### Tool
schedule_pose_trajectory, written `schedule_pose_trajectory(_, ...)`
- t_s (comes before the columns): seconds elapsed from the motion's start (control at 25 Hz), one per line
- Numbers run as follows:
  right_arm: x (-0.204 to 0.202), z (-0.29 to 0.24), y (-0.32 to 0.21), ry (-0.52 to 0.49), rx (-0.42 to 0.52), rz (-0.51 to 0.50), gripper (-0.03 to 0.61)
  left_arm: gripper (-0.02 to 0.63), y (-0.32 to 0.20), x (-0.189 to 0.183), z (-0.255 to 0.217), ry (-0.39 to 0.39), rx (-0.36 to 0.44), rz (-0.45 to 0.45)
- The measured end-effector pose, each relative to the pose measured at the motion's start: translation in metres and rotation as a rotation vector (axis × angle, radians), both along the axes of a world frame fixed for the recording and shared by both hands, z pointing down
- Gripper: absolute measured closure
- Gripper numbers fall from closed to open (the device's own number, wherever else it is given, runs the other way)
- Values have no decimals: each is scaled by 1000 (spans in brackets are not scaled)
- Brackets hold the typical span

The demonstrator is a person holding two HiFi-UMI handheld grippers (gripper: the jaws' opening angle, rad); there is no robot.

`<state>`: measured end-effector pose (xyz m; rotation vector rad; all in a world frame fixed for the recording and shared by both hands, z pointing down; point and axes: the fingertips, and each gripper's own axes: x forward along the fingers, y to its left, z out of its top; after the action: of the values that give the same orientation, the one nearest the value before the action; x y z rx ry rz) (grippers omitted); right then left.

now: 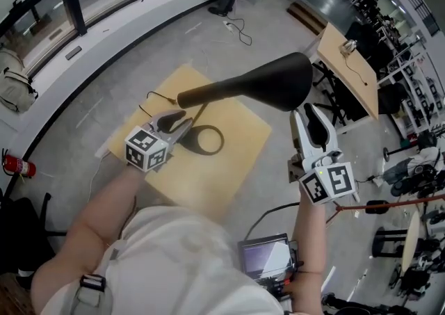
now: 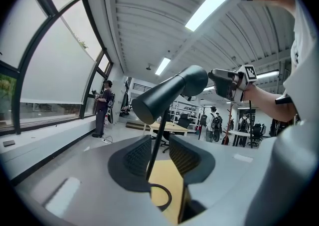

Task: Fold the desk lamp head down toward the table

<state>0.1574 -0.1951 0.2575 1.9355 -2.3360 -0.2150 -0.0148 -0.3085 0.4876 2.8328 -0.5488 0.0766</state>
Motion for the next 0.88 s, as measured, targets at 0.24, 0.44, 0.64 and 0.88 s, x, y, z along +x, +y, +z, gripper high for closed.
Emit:
schedule_pose_trajectory(0.24, 5, -8, -11, -35, -35, 36, 405, 428, -22, -3, -6, -13, 23, 37)
schedule_pose_trajectory(0.44, 6, -11, -18, -41, -49, 65, 405, 376, -31, 1, -20, -17, 95, 105)
schedule_pose_trajectory(0.64, 2, -15, -25, 9, -48, 90, 400, 362, -29, 7, -29, -11, 161, 158)
schedule_pose_trajectory(0.88, 2, -20, -34, 67, -42, 137, 380, 350, -26, 7, -40, 28, 214, 208)
